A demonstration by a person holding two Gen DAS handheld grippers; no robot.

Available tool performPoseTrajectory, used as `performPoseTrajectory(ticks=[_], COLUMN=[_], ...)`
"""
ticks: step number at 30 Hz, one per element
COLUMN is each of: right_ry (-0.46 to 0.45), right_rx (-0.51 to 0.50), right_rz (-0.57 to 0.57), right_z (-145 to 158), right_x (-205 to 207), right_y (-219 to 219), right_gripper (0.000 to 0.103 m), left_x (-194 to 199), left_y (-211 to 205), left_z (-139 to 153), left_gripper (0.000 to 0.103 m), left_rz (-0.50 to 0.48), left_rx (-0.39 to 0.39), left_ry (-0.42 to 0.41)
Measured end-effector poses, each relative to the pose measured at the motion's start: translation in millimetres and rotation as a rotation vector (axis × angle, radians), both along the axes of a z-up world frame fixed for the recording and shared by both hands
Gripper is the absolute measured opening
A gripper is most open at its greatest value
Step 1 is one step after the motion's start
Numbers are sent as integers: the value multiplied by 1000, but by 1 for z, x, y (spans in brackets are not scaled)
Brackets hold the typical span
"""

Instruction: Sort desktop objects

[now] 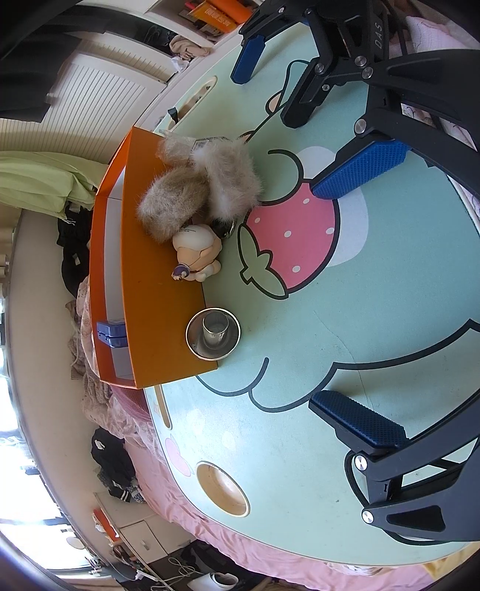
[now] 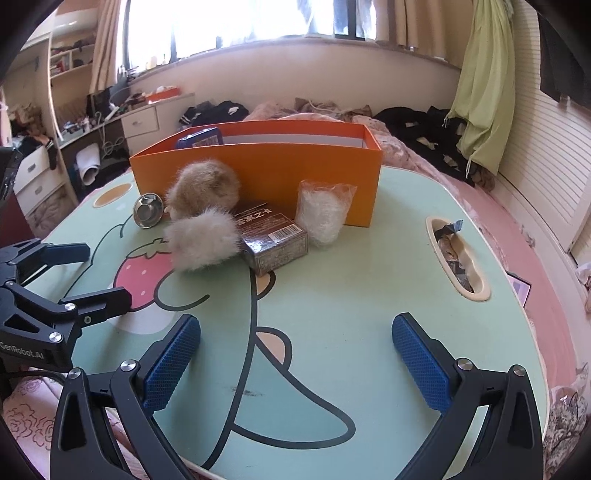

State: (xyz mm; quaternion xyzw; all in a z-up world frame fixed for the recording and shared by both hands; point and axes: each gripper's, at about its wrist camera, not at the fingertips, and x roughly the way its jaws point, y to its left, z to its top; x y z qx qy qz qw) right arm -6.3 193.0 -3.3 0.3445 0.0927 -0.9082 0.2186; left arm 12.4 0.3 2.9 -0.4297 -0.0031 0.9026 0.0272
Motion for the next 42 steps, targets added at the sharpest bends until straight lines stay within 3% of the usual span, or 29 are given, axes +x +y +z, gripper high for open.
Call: performPoseTrajectory(ticks=[13, 15, 19, 24, 32, 35, 38, 42], right_ry=[8, 14, 21, -6, -192, -243, -190, -123], right_rx=[0, -36, -167, -110, -110, -118, -126, -155], right_rz=[-11, -13, -47, -117, -84, -86, -71, -68], right_z=[3, 9, 33, 53, 41, 32, 37, 45], right_x=[0, 1, -7, -42, -93, -99, -85, -68], right_y=[2, 7, 28, 26, -5, -6, 5, 20], right_gripper=[102, 91, 88, 66, 65, 32, 30, 29], left_x=[0, 1, 1, 1, 0, 0, 1, -10], left_y=[1, 2, 2, 2, 0, -3, -14, -28], left_z=[0, 1, 1, 1, 1, 5, 18, 35], left_gripper=[103, 103, 103, 103, 103, 103, 103, 101], left_rz=[1, 1, 1, 1, 5, 14, 32, 67], left_rx=[2, 4, 3, 3, 4, 30, 82, 81], left_ry=[0, 0, 0, 1, 1, 4, 39, 61])
